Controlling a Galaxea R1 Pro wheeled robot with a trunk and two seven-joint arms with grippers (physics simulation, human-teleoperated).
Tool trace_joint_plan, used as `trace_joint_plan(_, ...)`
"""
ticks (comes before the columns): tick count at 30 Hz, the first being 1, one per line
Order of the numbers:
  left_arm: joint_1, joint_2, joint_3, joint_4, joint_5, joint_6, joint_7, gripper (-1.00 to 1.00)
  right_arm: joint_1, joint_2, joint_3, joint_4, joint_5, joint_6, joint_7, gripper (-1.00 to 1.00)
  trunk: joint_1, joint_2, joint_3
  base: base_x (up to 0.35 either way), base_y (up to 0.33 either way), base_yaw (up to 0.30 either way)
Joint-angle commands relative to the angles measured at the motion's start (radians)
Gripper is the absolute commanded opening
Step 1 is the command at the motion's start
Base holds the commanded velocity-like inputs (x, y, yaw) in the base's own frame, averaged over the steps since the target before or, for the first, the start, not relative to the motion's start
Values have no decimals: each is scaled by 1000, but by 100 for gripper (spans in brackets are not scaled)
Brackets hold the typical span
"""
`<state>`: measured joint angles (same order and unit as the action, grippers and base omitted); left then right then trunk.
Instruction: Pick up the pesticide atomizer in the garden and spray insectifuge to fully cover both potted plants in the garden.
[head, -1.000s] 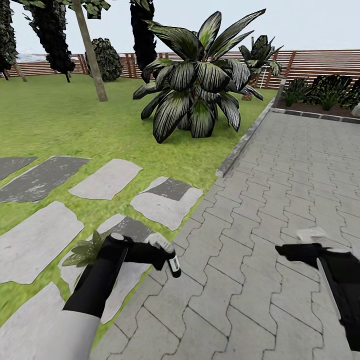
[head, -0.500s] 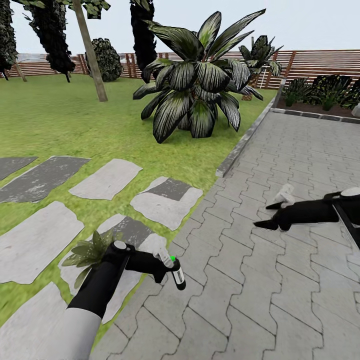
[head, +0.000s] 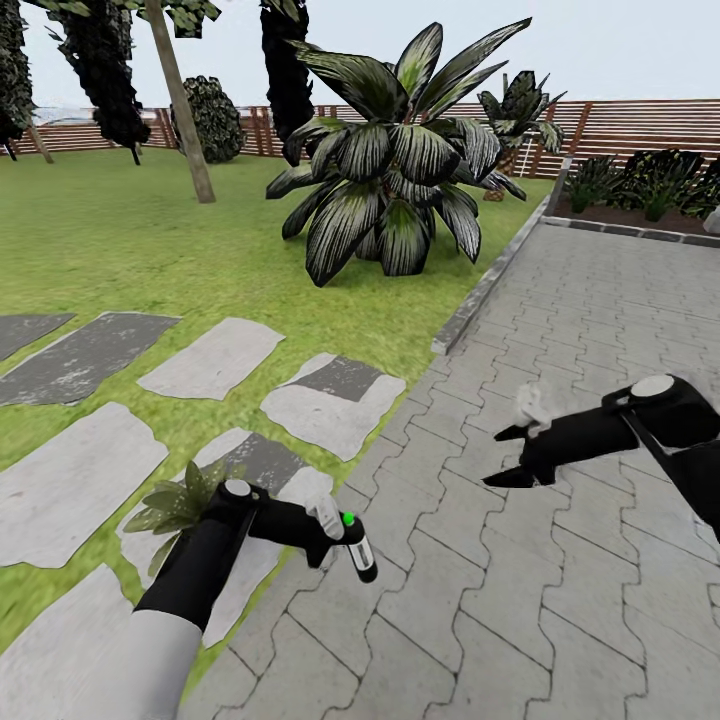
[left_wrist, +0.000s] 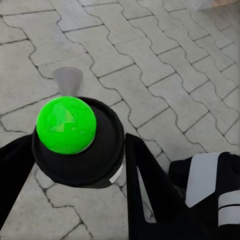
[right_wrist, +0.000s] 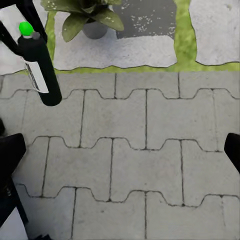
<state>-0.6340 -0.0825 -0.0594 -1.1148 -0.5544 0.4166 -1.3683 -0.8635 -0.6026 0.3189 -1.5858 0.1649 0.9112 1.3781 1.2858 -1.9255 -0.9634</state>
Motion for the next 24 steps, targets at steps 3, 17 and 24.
trace_joint_plan(3,-4,-2,24,6,-4,12,-6,-100,-7,41,54,-1,15,-2,5,100,0,0,-1,0,0,0)
trace_joint_plan(17,-6,-9,34,23,-3,7,-6,-100,-10,207,142,1,170,-8,-9,-100,0,0,-1,0,0,0)
trace_joint_plan(24,-6,-11,30,23,-2,-2,-6,-100,-19,247,152,0,180,-8,-2,-100,0,0,-1,0,0,0)
